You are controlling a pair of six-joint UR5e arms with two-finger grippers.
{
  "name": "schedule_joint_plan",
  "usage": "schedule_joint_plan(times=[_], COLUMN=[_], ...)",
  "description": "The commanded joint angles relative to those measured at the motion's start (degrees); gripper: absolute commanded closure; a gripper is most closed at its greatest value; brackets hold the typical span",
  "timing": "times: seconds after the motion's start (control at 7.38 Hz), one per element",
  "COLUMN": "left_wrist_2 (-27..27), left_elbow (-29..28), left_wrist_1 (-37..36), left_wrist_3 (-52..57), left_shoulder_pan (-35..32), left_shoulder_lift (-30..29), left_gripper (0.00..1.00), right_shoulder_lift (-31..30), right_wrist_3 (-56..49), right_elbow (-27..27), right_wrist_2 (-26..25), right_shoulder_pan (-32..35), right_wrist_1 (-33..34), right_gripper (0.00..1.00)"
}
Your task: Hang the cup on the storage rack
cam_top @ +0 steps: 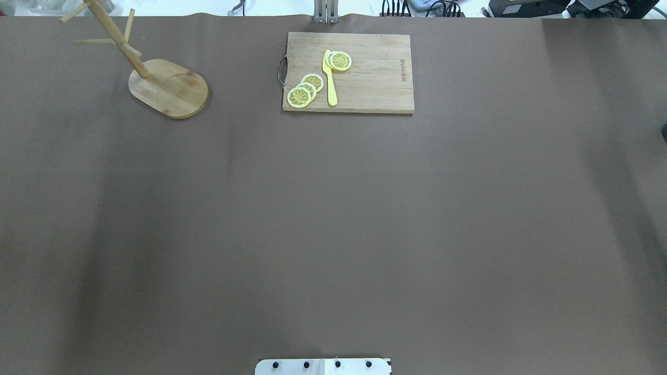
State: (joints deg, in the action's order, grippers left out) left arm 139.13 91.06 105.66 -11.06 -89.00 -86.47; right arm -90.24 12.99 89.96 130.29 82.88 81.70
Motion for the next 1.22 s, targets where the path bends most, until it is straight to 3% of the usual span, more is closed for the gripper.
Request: schedule_joint_plan(times=[0.0, 1.08], left_wrist_2=[0.1, 0.2], left_elbow=[0.6, 0.8], left_wrist_1=[0.1, 0.2], left_wrist_3=[-0.3, -0.5], left_shoulder_pan=[0.0, 0.1], left_shoulder_lift=[0.4, 0.3], left_gripper=[0.02, 0.02], right_shoulder_lift=[-0.1, -0.6], right_wrist_3=[0.1, 0.5], right_elbow=[0.5, 1.0], right_wrist_2=[0.3, 0.3], right_shoulder_pan=[0.0, -0.1], right_wrist_1=[0.0, -4.0], right_gripper=[0.0, 0.0])
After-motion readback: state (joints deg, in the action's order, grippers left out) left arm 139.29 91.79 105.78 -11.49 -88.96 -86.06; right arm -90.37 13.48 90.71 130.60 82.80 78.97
